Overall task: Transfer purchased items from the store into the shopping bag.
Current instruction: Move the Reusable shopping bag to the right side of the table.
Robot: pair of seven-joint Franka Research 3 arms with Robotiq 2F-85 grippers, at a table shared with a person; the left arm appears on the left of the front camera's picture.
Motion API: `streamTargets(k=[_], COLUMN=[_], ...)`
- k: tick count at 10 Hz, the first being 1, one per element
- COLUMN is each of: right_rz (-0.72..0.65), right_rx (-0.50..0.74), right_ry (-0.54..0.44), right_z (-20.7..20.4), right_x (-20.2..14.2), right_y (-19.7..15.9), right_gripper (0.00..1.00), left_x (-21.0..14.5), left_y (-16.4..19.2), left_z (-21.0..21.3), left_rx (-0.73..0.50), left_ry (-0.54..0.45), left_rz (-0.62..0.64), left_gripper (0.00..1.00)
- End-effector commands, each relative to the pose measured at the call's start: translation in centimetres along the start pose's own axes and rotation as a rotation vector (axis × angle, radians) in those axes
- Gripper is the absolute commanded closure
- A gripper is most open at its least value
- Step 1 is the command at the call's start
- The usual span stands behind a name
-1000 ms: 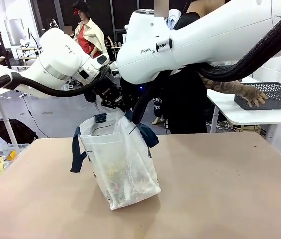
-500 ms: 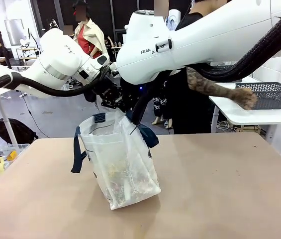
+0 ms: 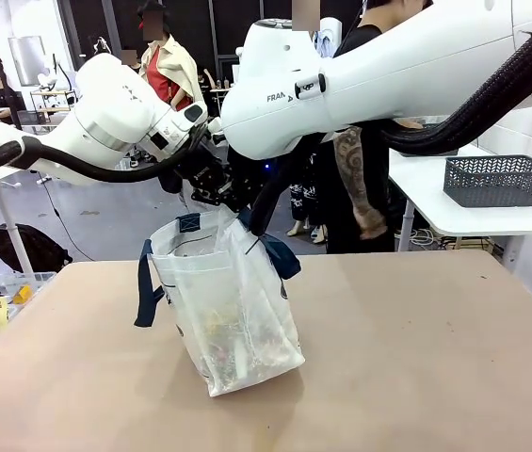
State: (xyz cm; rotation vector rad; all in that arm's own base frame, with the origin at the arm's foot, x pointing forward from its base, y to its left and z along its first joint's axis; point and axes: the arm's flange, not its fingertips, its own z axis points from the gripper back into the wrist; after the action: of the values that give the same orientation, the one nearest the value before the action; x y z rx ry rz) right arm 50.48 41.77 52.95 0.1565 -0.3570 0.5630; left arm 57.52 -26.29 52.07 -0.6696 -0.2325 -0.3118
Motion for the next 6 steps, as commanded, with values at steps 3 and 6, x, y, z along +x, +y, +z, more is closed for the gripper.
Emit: streamTargets(k=[3,6], right_rz=[-0.030,-0.046], right_rx=[0.021,0.012], right_ry=[-0.017,-0.050], right_z=[0.7,1.3], right_x=[-0.7,-2.2], right_y=[-0.2,0.1], right_gripper=[0.46,0.00], left_x=[0.2,-0.2], left_y=[0.8,0.9], left_z=[0.2,0.7], left_rx=[0.005,-0.002], left_ry=[0.008,-0.005], left_rz=[0.020,0.023], left_gripper=[1.00,1.00])
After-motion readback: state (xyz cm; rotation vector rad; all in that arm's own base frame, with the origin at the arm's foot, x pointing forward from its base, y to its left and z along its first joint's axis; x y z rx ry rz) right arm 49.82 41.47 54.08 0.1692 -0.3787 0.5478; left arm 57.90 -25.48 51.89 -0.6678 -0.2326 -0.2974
